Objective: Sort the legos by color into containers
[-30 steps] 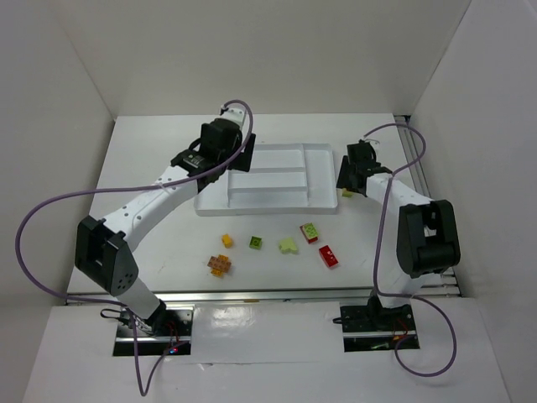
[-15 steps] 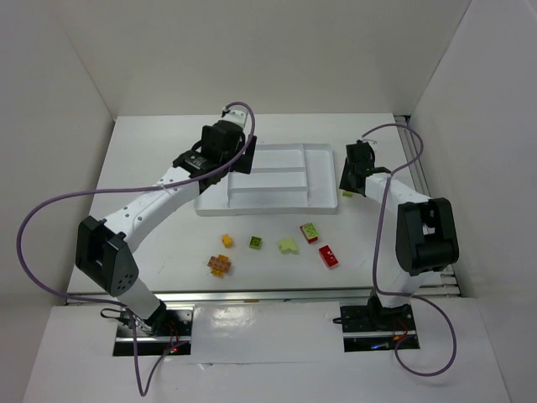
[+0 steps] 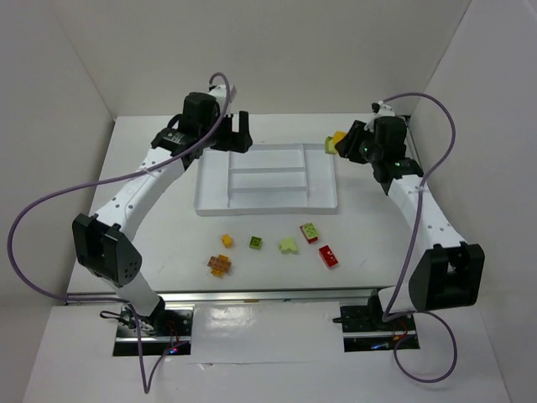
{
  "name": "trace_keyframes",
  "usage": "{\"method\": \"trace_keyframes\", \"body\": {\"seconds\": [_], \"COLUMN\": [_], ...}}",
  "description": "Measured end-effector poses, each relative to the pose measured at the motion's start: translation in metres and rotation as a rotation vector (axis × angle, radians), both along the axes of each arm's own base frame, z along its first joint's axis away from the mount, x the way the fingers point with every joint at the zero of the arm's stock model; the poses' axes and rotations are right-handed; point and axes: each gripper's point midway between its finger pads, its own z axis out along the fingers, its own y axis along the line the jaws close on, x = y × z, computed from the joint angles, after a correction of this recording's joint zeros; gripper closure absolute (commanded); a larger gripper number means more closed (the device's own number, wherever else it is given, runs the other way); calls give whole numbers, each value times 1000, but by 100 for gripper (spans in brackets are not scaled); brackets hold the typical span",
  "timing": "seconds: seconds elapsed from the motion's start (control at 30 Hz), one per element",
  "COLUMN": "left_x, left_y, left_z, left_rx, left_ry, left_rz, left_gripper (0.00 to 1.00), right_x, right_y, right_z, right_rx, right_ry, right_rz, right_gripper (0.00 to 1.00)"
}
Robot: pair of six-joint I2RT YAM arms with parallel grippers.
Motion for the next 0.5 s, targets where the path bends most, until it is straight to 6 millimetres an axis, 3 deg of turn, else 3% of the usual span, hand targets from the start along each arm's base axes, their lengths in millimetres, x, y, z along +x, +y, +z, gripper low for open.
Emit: {"method": "trace_keyframes", "body": {"seconds": [0.17,0.33,0.5], "left_x": [-12,-23,-52], "left_y": [-14,-28,-55], "left_z": [21,39,43], "left_rx": [-167,-388,-528], "left_ry": [23,25,74], "left_rz": [-137,-349,-612], "left_gripper": [0,0,0], "right_x": [-19,-34,-56], "right_y": [40,52,77], "right_z": [53,69,91], "right_rx": [174,329,464], "right_ry": [-122,-142,-181], "right_rz": [235,401,593], "right_gripper": [81,81,81]}}
